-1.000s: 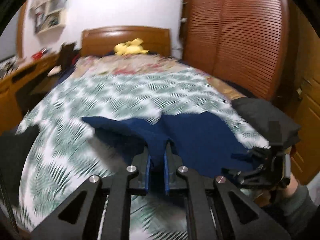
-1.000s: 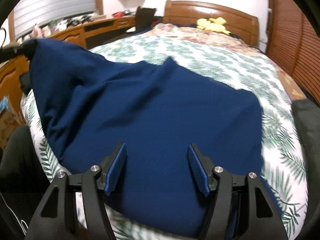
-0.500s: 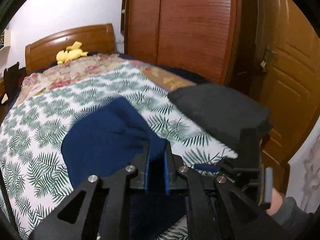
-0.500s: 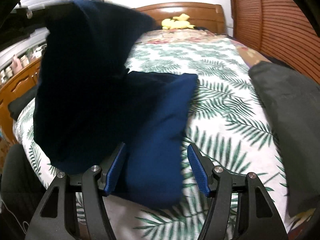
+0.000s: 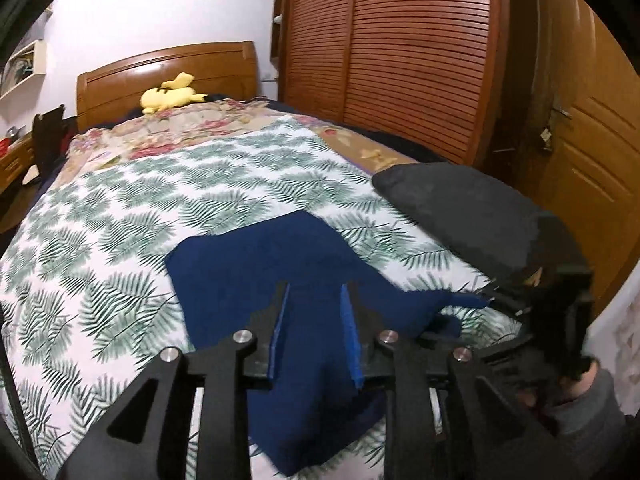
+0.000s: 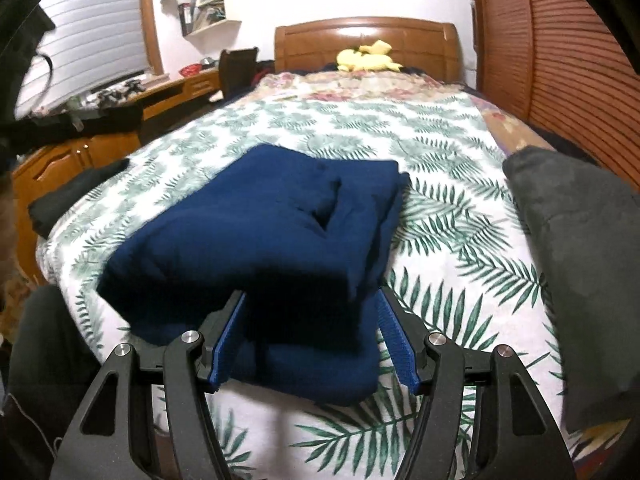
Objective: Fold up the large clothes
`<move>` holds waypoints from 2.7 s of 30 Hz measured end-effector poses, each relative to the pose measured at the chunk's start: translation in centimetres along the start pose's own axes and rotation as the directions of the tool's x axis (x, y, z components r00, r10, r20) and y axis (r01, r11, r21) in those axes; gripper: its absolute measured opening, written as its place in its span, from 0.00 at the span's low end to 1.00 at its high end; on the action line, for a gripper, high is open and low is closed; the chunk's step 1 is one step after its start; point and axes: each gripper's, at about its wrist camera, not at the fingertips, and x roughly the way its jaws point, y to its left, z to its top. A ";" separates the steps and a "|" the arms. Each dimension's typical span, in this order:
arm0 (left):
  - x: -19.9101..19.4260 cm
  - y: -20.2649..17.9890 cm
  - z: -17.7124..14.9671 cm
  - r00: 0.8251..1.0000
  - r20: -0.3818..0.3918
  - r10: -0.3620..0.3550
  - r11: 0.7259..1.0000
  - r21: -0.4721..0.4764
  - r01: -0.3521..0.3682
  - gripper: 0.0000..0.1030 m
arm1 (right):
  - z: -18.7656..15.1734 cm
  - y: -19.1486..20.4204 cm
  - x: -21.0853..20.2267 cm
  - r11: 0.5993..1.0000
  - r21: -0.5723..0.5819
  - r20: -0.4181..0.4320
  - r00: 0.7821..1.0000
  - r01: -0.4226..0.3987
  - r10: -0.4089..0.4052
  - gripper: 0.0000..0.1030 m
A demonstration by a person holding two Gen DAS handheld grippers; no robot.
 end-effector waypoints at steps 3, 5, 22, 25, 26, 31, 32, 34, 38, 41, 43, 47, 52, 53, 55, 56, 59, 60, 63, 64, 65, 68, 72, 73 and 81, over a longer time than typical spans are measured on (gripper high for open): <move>0.0 1.1 -1.1 0.999 -0.006 0.035 0.999 0.006 -0.035 0.23 | 0.3 0.3 -0.6 1.000 0.003 0.023 1.000 -0.019 0.019 0.63; 0.0 1.6 -1.6 0.999 -0.008 0.046 0.999 0.004 -0.046 0.24 | 0.5 0.3 -0.7 1.000 0.007 0.035 0.999 -0.024 0.024 0.63; 1.1 3.5 -4.3 0.997 -0.041 0.069 0.997 -0.023 -0.070 0.25 | 1.2 -0.4 0.6 0.999 0.043 0.043 0.999 -0.009 0.007 0.63; 1.2 3.6 -4.6 0.996 -0.047 0.074 0.997 -0.020 -0.075 0.25 | 1.2 -0.6 0.7 0.999 0.052 0.045 0.999 -0.010 0.007 0.63; 1.2 3.7 -4.7 0.996 -0.047 0.076 0.997 -0.019 -0.077 0.25 | 1.2 -0.7 0.7 0.998 0.054 0.045 0.999 -0.009 0.007 0.63; 1.6 4.2 -5.0 0.995 -0.058 0.078 0.997 -0.023 -0.079 0.25 | 1.1 -1.1 0.9 0.997 0.073 0.047 0.999 -0.007 0.003 0.63; 1.8 4.4 -5.1 0.995 -0.060 0.077 0.997 -0.025 -0.079 0.25 | 1.1 -1.2 0.9 0.997 0.078 0.046 0.999 -0.006 0.002 0.63; 2.0 4.8 -5.2 0.995 -0.060 0.077 0.996 -0.028 -0.079 0.26 | 1.1 -1.4 0.9 0.996 0.088 0.049 0.999 -0.008 0.004 0.63; 2.9 6.2 -5.3 0.996 -0.064 0.066 0.997 -0.041 -0.069 0.26 | 1.1 -1.3 1.2 0.996 0.091 0.038 0.999 -0.010 0.006 0.63; 4.2 7.6 -5.1 0.996 -0.074 0.058 0.997 -0.050 -0.062 0.27 | 0.8 -1.3 1.6 0.996 0.092 0.022 1.000 0.003 -0.005 0.63; 5.2 8.5 -5.0 0.995 -0.081 0.054 0.997 -0.051 -0.058 0.28 | 0.5 -1.4 1.7 0.995 0.101 0.013 1.000 0.011 -0.012 0.63; 7.6 10.5 -4.4 0.993 -0.107 0.052 0.997 -0.046 -0.057 0.29 | -0.2 -1.9 1.7 0.990 0.140 0.016 1.000 0.004 -0.006 0.63; 10.3 12.3 -3.5 0.990 -0.132 0.057 0.998 -0.030 -0.061 0.30 | -0.9 -2.1 2.4 0.987 0.157 -0.014 1.000 0.017 -0.015 0.63; 11.0 12.8 -3.2 0.989 -0.139 0.058 0.998 -0.029 -0.062 0.31 | -1.0 -2.1 2.7 0.987 0.159 -0.022 1.000 0.023 -0.020 0.65; 11.9 13.5 -2.8 0.987 -0.147 0.064 0.997 -0.032 -0.069 0.31 | -1.1 -2.1 2.9 0.986 0.163 -0.029 0.999 0.039 -0.035 0.71; 12.5 14.0 -2.6 0.986 -0.155 0.067 0.997 -0.034 -0.073 0.31 | -1.2 -2.1 3.0 0.985 0.164 -0.030 0.999 0.044 -0.040 0.72; 14.1 14.9 -1.8 0.983 -0.170 0.075 0.996 -0.034 -0.082 0.32 | -1.2 -2.3 3.4 0.984 0.171 -0.043 0.998 0.049 -0.043 0.74; 14.5 15.1 -1.7 0.982 -0.176 0.075 0.996 -0.035 -0.083 0.32 | -1.2 -2.3 3.5 0.984 0.174 -0.045 0.998 0.049 -0.042 0.75; 16.1 15.8 -1.2 0.977 -0.197 0.080 0.995 -0.039 -0.089 0.32 | -1.2 -2.3 3.6 0.984 0.170 -0.048 0.997 0.060 -0.053 0.78; 16.6 16.1 -1.1 0.976 -0.202 0.087 0.995 -0.037 -0.096 0.33 | -1.2 -2.3 3.6 0.983 0.171 -0.050 0.997 0.063 -0.056 0.79; 17.2 16.3 -0.9 0.974 -0.207 0.096 0.994 -0.032 -0.105 0.34 | -1.2 -2.4 3.7 0.982 0.175 -0.050 0.997 0.067 -0.059 0.80; 18.6 17.0 -0.6 0.969 -0.222 0.105 0.993 -0.030 -0.114 0.38 | -1.4 -2.6 3.9 0.980 0.187 -0.057 0.997 0.067 -0.057 0.83; 19.8 17.7 -0.4 0.967 -0.231 0.111 0.992 -0.041 -0.123 0.55 | -1.9 -2.8 4.3 0.978 0.202 -0.072 0.997 0.053 -0.039 0.83; 20.0 17.8 -0.3 0.966 -0.228 0.123 0.990 -0.040 -0.136 0.58 | -2.0 -2.8 4.4 0.977 0.205 -0.075 0.997 0.050 -0.035 0.83; 21.1 18.5 0.1 0.969 -0.220 0.112 0.990 -0.055 -0.127 0.58 | -2.3 -2.5 4.8 0.976 0.211 -0.083 0.996 0.051 -0.034 0.83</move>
